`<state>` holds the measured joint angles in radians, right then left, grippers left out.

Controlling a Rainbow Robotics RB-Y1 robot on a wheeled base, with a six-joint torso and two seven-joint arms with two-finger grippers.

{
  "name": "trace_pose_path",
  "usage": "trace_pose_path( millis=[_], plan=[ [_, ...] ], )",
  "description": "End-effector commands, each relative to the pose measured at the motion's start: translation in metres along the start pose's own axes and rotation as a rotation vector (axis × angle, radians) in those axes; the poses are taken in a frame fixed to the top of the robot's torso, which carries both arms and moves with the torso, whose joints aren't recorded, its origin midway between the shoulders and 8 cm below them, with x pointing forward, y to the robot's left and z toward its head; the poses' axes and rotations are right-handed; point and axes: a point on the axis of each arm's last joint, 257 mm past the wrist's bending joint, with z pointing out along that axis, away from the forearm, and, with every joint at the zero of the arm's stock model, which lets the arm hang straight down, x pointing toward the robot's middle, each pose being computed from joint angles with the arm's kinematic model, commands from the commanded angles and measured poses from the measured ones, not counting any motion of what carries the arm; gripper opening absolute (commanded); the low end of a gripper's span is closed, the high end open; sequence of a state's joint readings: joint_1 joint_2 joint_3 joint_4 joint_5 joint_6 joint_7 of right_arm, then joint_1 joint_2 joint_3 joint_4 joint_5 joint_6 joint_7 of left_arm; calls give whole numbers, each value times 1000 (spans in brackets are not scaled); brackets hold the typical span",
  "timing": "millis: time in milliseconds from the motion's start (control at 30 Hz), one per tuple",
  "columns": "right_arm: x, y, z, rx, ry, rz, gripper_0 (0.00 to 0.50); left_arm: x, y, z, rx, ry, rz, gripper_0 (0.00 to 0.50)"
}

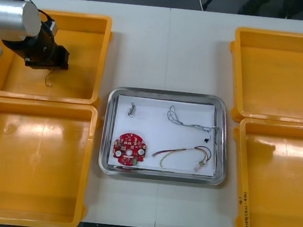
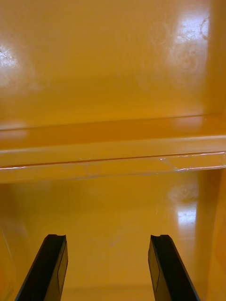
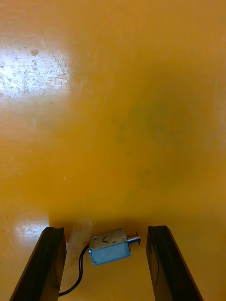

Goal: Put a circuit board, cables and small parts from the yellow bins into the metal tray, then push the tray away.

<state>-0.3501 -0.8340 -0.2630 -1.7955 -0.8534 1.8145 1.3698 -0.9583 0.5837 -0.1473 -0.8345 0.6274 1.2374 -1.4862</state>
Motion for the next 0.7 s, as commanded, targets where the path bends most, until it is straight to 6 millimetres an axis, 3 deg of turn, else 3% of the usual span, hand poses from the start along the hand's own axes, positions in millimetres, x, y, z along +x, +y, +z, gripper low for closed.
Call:
trace_pose_path(
  millis=[33,233,267,300,700],
  plan=[
    [-6,-17,-16,34,-44,23,500,-28,-25,-12,22,-57,-26,500],
    [-4,-13,-14,22,-53,19,500,-27,-25,-11,21,-54,-22,500],
    [-3,-12,-14,24,-61,11,500,-27,-25,-11,21,-54,-20,296],
    [-2,-11,-14,26,-69,5,500,-26,-25,-10,21,-51,-20,2],
    [5,-7,-11,21,-75,-2,500,-22,-25,-9,21,-43,-4,0]
  ],
)
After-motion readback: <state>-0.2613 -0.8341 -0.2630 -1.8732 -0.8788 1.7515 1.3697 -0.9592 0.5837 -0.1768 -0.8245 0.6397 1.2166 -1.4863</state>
